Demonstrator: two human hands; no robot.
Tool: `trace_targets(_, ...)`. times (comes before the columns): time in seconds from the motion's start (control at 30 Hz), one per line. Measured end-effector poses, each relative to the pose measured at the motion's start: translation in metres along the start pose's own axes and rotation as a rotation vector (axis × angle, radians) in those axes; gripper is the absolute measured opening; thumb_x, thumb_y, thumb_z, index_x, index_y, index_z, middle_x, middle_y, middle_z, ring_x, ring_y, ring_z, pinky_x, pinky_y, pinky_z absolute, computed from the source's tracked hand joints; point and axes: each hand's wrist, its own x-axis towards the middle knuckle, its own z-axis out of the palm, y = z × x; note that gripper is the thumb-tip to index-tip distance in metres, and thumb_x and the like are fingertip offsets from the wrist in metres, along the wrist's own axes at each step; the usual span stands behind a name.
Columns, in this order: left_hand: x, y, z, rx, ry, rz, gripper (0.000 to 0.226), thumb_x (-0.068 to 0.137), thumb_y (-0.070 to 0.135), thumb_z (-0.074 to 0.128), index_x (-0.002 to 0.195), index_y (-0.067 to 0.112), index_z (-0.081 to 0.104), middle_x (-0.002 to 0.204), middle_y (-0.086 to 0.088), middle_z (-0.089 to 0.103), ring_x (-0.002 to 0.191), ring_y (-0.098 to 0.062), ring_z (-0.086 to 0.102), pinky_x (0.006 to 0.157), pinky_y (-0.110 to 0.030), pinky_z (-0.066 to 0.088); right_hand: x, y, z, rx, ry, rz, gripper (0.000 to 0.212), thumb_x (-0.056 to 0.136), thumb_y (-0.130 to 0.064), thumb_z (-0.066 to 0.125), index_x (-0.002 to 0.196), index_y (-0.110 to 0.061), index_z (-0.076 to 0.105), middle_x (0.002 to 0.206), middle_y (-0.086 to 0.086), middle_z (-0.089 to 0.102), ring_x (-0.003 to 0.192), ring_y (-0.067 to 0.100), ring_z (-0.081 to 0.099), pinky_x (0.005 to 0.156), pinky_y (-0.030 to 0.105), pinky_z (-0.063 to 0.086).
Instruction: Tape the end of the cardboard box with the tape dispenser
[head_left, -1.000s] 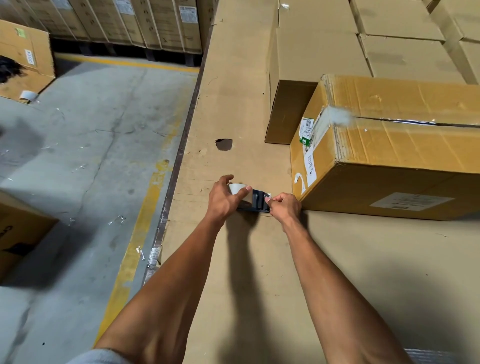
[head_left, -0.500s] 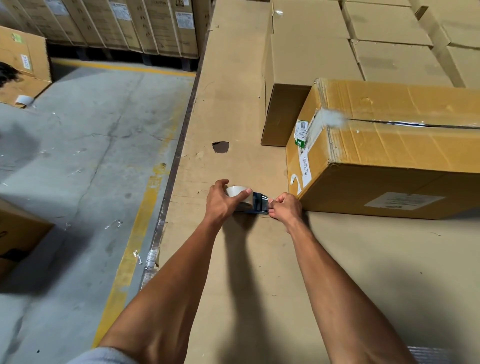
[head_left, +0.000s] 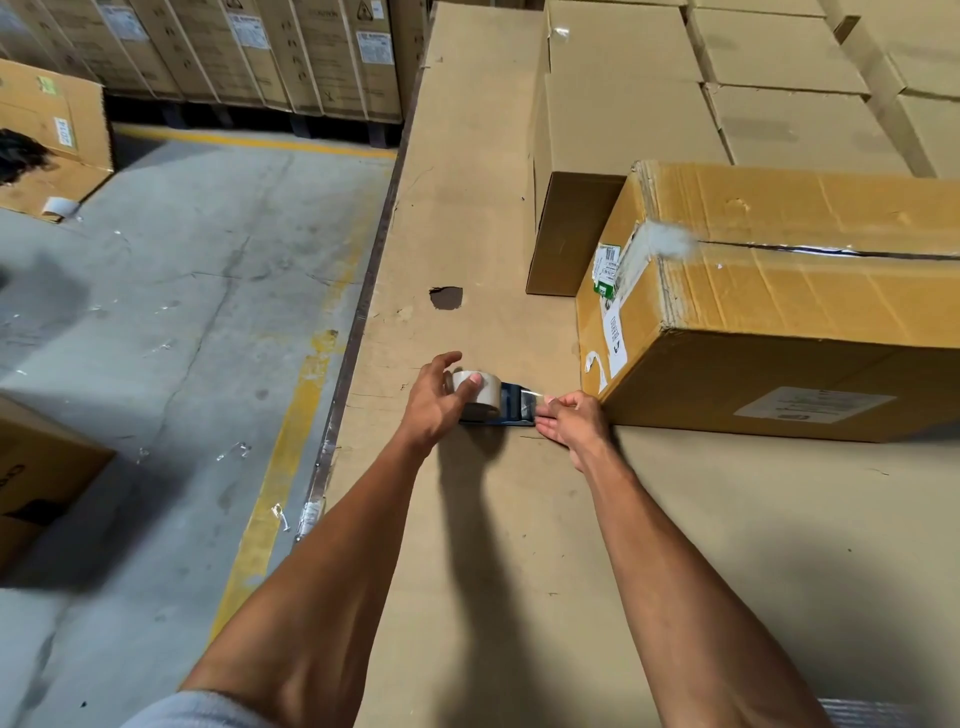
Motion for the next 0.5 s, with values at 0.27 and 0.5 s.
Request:
trace_targets(0.27,-0.002,0.009,0.002,0.031,0.055,0.108,0.059,0.091,0.049,0.069,0.143,0.022,0.065,0.143,0.000,0.056,0.126,-0.011,0.058,0.102,-0.023,0.052,-0.007,-0.006,-0.013,0.096,-0.214,0.126,0.029,0.106,-0.009,0.058,0.126,0.011,0.054,0.117,0.027,0.065,0.125,0.043,0.062,0.106,0.042,0.051)
trace_targets(0.5,0.009,0.002,-0.008,-0.020,0.022,0.078,0.056,0.092,0.049,0.072,0.143,0.028,0.064,0.150,-0.001,0.053,0.145,-0.021,0.050,0.101,-0.019,0.048,-0.007,-0.004,-0.023,0.235,-0.292,0.183,0.040,0.108,-0.020,0.054,0.130,0.013,0.055,0.129,0.031,0.064,0.118,0.039,0.066,0.110,0.045,0.051)
